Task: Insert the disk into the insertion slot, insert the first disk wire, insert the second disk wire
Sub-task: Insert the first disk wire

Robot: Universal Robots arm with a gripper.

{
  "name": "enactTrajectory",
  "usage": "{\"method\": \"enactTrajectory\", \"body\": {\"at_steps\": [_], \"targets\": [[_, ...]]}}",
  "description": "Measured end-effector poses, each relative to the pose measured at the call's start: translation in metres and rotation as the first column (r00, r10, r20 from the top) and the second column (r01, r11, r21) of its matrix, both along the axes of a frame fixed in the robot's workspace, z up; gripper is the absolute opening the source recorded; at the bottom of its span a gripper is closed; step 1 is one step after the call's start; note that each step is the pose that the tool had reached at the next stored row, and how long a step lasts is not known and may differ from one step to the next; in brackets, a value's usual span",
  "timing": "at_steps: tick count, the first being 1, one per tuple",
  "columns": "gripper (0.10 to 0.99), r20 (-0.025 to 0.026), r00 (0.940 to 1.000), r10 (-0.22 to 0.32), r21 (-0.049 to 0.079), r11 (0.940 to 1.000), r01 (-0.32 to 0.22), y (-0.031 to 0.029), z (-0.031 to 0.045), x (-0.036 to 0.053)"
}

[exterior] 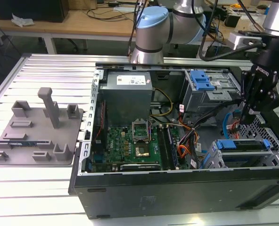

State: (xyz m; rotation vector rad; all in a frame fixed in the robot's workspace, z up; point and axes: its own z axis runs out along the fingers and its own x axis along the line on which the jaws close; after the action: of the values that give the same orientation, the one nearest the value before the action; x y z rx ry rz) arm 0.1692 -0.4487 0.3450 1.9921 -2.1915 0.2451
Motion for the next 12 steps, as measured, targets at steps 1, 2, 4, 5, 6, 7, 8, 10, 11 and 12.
{"method": "enactTrajectory", "body": {"at_steps": [1, 2, 4, 5, 6, 7, 8, 10, 11, 12], "targets": [[0.169, 0.0, 1.0, 0.0, 0.003, 1.0, 0.0, -0.0039, 0.0, 0.0002], [0.169, -0.0002, 1.0, 0.0, 0.004, 1.0, 0.0, -0.0071, 0.0, 0.0003], [0.169, -0.0021, 1.0, 0.0, 0.005, 1.0, 0.0, -0.0181, 0.0, 0.0009], [0.169, -0.0053, 1.0, 0.001, 0.005, 1.0, -0.001, -0.0231, -0.0001, 0.0013], [0.169, -0.0072, 1.0, 0.004, 0.005, 1.0, -0.004, -0.0238, 0.0, 0.0014], [0.169, -0.0086, 0.9999, 0.008, 0.005, 1.0, -0.008, -0.024, 0.0, 0.0016], [0.169, -0.0092, 0.9998, 0.019, 0.005, 0.9998, -0.019, -0.024, 0.0, 0.0017], [0.169, -0.0089, 0.9986, 0.052, 0.008, 0.9986, -0.052, -0.0242, 0.0, 0.0019], [0.169, -0.0088, 0.9986, 0.053, 0.011, 0.9985, -0.053, -0.0257, 0.0001, 0.0019], [0.169, -0.0088, 0.9986, 0.053, 0.014, 0.9985, -0.053, -0.0263, 0.0, 0.0019]]}}
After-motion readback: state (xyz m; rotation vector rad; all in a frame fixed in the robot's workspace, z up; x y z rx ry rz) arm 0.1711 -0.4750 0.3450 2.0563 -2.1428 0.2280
